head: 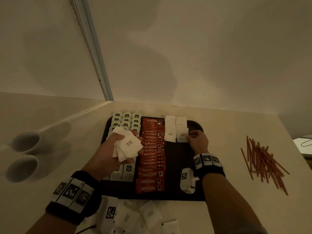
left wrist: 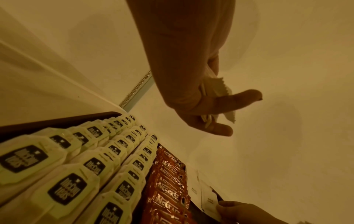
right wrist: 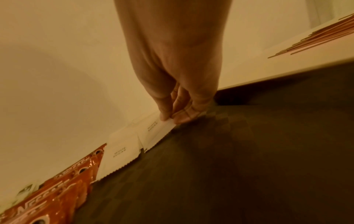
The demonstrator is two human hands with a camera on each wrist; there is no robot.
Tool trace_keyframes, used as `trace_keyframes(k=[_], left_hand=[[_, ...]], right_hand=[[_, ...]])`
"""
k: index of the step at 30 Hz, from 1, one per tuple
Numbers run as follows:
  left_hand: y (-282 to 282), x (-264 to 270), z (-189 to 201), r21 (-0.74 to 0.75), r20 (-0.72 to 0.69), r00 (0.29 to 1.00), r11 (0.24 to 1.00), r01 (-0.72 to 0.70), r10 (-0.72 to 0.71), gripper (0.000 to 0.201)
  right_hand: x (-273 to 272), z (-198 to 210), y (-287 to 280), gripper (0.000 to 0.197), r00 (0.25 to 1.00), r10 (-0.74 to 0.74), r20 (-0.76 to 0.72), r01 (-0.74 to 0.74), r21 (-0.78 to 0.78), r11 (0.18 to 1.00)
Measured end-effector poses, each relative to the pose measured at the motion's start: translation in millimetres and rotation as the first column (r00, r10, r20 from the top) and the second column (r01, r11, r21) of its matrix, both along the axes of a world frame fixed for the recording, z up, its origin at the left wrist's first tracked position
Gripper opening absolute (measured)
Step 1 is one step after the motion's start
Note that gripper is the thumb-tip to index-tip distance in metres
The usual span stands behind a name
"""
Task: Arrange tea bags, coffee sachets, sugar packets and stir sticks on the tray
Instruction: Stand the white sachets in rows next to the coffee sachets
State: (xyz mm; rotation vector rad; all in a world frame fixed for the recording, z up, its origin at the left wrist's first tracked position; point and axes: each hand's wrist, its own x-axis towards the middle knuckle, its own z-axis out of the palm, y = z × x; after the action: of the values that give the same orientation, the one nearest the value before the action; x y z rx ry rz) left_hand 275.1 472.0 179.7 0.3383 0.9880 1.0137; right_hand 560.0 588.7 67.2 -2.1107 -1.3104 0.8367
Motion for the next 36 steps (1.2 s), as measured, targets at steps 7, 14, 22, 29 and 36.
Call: trace_keyframes(k=[7,14,22,29,36], left_hand=[[1.5,-0.6,0.1,-0.016,-0.01,0.998,0.998,-0.055,0.054,0.037],[6.3,0.5,-4.2,-0.018,-0.106,0.984,0.989,-0.143,0.141,0.034],[7.2,8.4,5.6,0.045,-0.186,0.974,0.992,-0.119,0.126,0.018],[-3.7,8.7,7.0,0.073,-0.158,0.987,0.997,0.041,-0.029,0.017],[-4.0,11.2,1.7,0.068,-0.291,0.949,0.987,0.143,-0.118,0.017]], right_hand=[[-6.0,-3.5,4.4,0.023,0.999,-0.013,0.051,0.01,0.05,0.999],[-63.8,68.2,-22.7,0.016,0.913,0.278,-0.299,-0.23,0.186,0.955],[-111.9,108.5,-74.8,0.022,0.625,0.536,-0.568,-0.532,0.193,0.824],[-107.4,113.3,-79.3,0.007,0.58,0.38,-0.721,-0.328,0.22,0.919],[-105.2,136.6,-72.8,0.026,0.7,0.545,-0.462,-0.399,0.38,0.835]])
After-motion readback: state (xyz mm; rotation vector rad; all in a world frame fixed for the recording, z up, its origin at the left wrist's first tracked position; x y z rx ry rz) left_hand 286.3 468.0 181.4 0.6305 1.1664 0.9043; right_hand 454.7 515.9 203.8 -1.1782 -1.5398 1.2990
